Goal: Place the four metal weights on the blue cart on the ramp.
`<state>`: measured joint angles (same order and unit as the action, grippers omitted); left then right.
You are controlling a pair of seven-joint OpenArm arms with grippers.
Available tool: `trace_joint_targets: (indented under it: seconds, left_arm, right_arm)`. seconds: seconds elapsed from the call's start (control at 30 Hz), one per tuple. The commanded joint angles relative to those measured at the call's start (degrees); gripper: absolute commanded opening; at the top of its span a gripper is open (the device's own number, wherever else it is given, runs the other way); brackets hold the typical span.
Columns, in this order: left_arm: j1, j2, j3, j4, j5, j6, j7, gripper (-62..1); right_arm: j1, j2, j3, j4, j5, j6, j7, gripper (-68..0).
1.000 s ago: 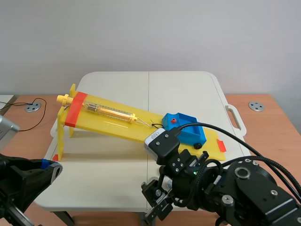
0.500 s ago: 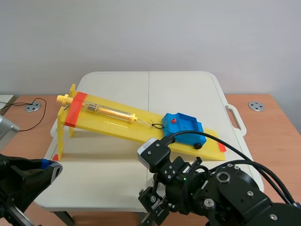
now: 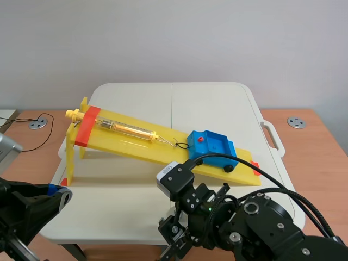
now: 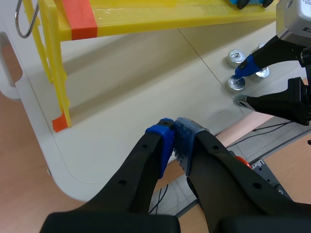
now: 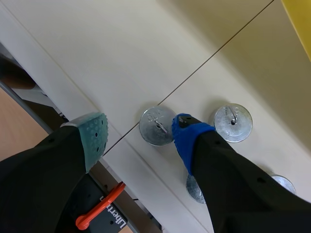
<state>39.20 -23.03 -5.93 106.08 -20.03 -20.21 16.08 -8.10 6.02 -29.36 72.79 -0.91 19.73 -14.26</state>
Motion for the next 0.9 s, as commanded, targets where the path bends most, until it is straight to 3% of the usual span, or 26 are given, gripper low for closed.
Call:
trace_joint_targets:
  seconds: [0.0, 0.53, 0.77, 0.87]
  left_arm:
    - [-0.37, 0.44, -0.83, 4.20, -4.39, -1.18, -5.62, -57.8]
    - [-0.37, 0.44, -0.83, 4.20, -4.39, -1.18, -5.53, -57.8]
    - [-0.37, 0.44, -0.83, 4.20, -4.39, -1.18, -5.53, -57.8]
    - [-0.37, 0.44, -0.83, 4.20, -4.39, -1.18, -5.53, -57.8]
  right_arm:
    - [5.27, -1.88, -0.33, 1.14, 1.03, -1.97, 6.95, -41.6]
    - [5.27, -1.73, -0.33, -0.02, 1.03, -4.15, 6.23, -66.9]
    - [5.33, -0.90, -0.17, 1.64, 1.68, -4.09, 6.51, -66.8]
    - [4.90, 0.76, -0.17, 5.44, 4.46, -3.89, 6.08, -66.9]
